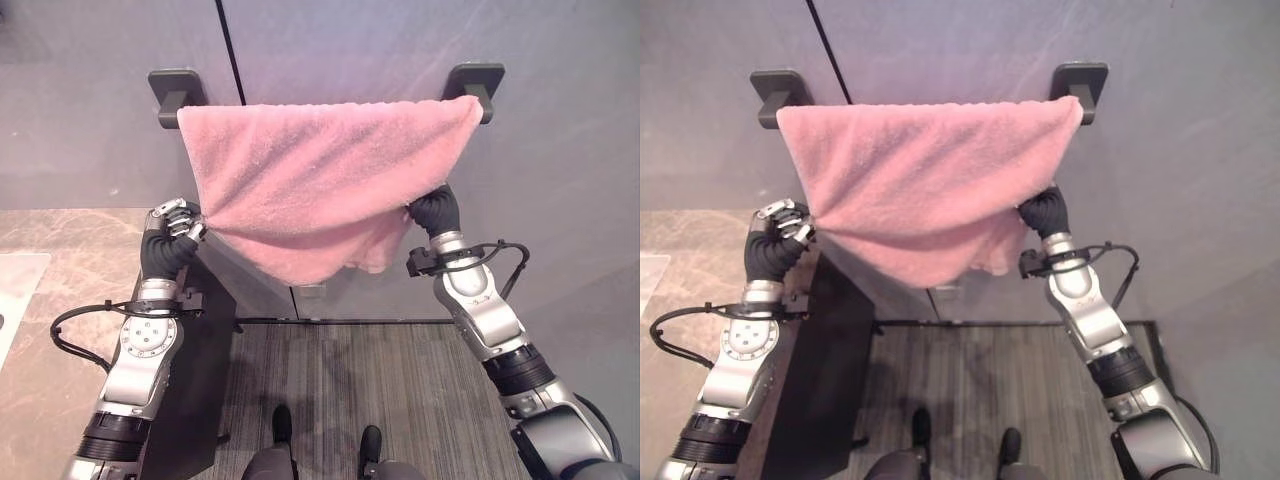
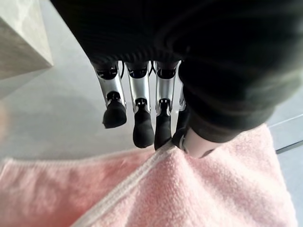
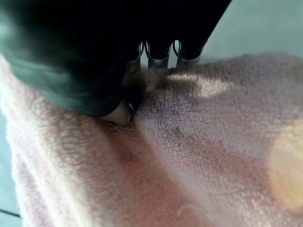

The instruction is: Put brush and paste in cup on sink, flatten towel.

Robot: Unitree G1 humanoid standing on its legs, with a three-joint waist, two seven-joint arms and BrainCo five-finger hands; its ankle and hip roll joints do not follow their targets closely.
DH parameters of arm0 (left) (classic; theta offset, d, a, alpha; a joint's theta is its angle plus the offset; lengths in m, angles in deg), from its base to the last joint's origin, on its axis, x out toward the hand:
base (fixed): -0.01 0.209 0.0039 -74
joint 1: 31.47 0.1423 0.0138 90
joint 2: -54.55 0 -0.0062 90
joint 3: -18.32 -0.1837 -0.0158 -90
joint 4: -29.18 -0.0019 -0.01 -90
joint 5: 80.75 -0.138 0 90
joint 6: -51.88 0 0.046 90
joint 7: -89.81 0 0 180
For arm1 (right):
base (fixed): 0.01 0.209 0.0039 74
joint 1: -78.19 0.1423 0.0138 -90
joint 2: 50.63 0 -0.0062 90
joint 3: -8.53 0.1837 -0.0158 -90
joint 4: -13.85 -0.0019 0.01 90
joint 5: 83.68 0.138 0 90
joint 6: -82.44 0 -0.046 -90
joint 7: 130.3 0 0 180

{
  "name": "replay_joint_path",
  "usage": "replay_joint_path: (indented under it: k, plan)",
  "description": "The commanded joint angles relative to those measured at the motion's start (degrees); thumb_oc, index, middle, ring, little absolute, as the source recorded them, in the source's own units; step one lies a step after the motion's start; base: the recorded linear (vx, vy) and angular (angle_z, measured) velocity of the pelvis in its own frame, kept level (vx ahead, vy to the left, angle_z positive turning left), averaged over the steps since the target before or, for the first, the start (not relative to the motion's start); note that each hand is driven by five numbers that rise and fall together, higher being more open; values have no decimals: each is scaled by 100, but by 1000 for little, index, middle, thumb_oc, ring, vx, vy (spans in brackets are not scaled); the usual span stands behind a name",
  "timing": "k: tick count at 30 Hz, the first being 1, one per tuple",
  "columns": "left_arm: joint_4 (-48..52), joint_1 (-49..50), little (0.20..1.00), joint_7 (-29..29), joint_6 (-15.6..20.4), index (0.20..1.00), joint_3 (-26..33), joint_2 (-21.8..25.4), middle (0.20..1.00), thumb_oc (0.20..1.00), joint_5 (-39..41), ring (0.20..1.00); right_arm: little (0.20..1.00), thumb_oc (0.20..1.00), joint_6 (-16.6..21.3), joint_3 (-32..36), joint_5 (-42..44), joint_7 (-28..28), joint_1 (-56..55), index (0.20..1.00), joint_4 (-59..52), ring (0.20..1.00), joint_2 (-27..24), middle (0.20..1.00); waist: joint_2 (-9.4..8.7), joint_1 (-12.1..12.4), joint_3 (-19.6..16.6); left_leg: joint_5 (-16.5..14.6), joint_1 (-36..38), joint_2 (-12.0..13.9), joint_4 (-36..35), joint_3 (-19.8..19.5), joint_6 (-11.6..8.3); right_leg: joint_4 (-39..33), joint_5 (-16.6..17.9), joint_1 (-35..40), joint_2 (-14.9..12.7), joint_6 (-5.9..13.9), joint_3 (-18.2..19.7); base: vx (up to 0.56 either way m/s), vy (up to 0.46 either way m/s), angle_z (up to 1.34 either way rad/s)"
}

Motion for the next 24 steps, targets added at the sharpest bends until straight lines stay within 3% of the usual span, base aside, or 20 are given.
replay_joint_path:
  k: [1,8,24]
  plan:
    - [141,-370,200,-138,332,200,99,339,200,200,11,200,200,200,374,72,139,63,369,200,-348,200,118,200,-289,8,-426,16,-63,201,4,-29,-378,-10,116,60,-388,421,101,0,0,0]
    - [425,-473,200,-269,443,200,268,317,200,200,-40,200,200,200,495,286,23,105,236,200,-785,200,155,200,-294,-41,-430,-4,-73,186,4,-28,-366,-10,107,61,-403,426,101,0,0,0]
    - [175,73,200,-157,248,200,219,72,200,200,-62,200,200,200,359,278,136,-27,-304,200,-626,200,169,200,-268,-72,-389,5,-67,205,4,-4,-355,-10,96,52,-386,414,102,0,0,0]
